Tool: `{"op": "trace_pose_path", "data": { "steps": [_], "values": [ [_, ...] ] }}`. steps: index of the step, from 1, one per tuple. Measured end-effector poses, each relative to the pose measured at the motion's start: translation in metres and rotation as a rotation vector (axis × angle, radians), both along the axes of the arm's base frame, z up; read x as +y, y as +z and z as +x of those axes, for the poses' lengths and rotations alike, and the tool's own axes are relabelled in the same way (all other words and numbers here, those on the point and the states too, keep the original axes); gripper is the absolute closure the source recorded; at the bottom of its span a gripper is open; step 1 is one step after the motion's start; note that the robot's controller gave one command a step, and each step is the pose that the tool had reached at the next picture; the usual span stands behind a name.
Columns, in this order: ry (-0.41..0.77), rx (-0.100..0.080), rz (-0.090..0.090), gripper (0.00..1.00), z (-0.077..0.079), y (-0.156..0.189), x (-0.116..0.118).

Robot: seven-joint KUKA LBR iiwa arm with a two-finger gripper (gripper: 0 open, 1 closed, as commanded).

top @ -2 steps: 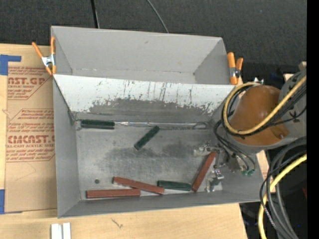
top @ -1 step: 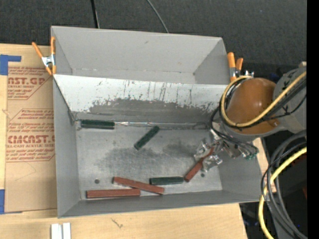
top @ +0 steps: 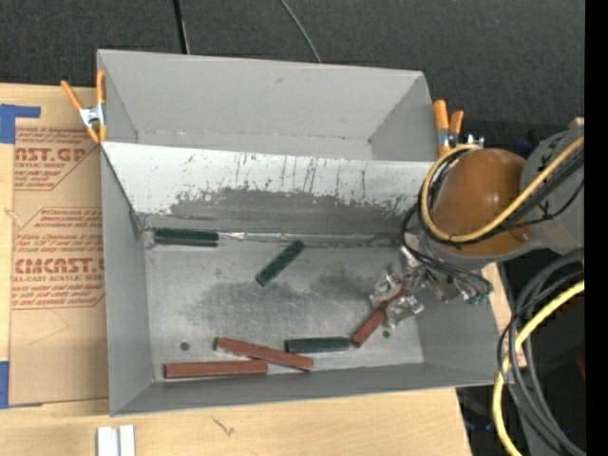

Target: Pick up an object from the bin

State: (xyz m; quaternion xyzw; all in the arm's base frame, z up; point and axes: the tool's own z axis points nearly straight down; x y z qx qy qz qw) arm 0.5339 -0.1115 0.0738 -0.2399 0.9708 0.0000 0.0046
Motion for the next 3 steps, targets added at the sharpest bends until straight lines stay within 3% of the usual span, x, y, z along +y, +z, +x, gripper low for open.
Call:
{"op": "trace_pose_path", "data": {
  "steps": [1,2,3],
  "values": [
    [0.164,0.007,-0.001,1.00,0.006,0.062,0.035],
    [0.164,0.007,-0.001,1.00,0.006,0.062,0.035],
    [0.145,0.006,-0.001,1.00,0.007,0.148,0.046]
  ]
}}
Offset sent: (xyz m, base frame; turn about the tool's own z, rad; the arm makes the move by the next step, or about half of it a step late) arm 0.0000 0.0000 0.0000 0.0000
